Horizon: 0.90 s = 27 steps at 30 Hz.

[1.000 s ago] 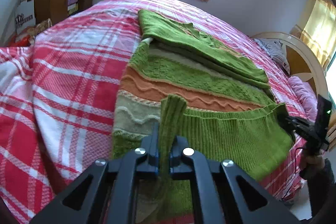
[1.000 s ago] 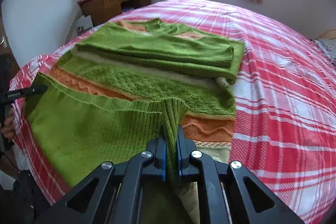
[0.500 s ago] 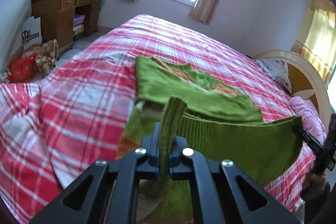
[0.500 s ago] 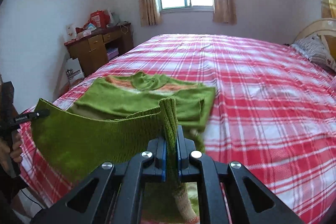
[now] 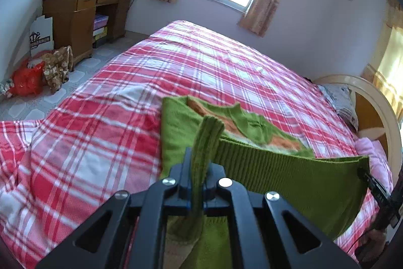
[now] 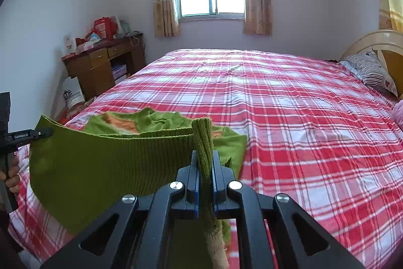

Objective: Fold small clothes
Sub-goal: 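Lift the ribbed hem with both tools and carry it over the collar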

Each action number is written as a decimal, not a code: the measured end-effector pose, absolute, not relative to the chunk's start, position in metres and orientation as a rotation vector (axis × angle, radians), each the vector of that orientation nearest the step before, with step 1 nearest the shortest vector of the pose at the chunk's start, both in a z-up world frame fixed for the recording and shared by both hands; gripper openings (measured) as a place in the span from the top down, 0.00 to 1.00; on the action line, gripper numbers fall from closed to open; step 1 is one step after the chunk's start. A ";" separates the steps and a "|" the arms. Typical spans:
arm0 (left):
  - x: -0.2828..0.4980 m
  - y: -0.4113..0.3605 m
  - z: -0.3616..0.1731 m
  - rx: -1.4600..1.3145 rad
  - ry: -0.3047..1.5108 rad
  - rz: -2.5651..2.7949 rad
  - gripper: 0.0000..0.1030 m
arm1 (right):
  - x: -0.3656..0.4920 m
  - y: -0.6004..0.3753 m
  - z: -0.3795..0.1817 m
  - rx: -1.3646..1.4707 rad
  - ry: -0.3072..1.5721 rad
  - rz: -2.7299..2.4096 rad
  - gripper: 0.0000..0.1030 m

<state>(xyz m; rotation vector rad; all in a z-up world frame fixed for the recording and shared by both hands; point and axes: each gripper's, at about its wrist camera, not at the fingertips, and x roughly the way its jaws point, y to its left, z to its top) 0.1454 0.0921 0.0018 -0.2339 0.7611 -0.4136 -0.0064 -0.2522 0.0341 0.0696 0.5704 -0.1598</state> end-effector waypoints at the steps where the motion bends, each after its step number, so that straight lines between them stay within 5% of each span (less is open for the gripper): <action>1: 0.150 0.090 0.002 -0.231 0.763 -0.406 0.95 | 0.001 -0.254 0.034 0.071 0.568 -0.166 0.94; 15: 0.238 0.054 0.006 -0.204 0.758 -0.344 0.95 | 0.115 -0.291 0.030 0.064 0.578 -0.222 0.94; 27: 0.303 0.017 -0.052 -0.157 0.821 -0.265 0.95 | 0.192 -0.327 -0.042 0.096 0.688 -0.323 0.94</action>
